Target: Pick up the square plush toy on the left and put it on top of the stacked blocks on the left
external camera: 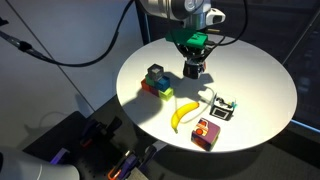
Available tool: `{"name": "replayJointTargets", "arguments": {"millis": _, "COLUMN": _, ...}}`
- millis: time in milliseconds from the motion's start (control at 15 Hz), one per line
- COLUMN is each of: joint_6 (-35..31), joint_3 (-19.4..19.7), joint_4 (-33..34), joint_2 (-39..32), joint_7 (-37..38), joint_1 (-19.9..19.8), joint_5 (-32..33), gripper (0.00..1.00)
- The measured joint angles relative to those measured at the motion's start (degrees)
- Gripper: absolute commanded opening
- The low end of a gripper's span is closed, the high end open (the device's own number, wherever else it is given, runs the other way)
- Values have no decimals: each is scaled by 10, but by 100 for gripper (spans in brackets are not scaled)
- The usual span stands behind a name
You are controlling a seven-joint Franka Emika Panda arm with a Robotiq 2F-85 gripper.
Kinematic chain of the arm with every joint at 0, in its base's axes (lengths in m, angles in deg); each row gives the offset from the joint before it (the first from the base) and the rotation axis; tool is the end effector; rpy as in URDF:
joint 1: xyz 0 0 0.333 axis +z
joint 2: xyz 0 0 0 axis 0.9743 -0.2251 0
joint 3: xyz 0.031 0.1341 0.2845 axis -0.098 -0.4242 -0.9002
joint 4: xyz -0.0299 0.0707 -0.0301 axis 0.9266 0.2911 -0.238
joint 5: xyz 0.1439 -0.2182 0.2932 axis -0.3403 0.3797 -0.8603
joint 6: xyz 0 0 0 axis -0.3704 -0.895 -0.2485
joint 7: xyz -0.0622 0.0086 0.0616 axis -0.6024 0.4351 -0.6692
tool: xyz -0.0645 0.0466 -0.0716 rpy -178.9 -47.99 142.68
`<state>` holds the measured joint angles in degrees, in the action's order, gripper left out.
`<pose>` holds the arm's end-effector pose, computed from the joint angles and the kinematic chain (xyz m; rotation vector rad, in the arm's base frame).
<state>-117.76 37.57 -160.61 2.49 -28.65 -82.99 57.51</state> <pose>0.6162 -0.1112 0.2793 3.0974 -0.0417 0.0587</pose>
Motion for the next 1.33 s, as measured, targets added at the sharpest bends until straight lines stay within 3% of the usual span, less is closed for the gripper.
{"name": "replayJointTargets", "arguments": {"millis": 533, "joint_6": 69, "joint_3": -16, "joint_4": -6, "joint_2": 54, "joint_7": -26, "joint_1": 2, "joint_5": 0, "gripper": 8}}
{"name": "replayJointTargets", "arguments": {"millis": 1333, "joint_6": 49, "joint_3": -37, "joint_4": -78, "joint_2": 133, "joint_7": -41, "joint_1": 25, "joint_5": -1, "gripper": 8}}
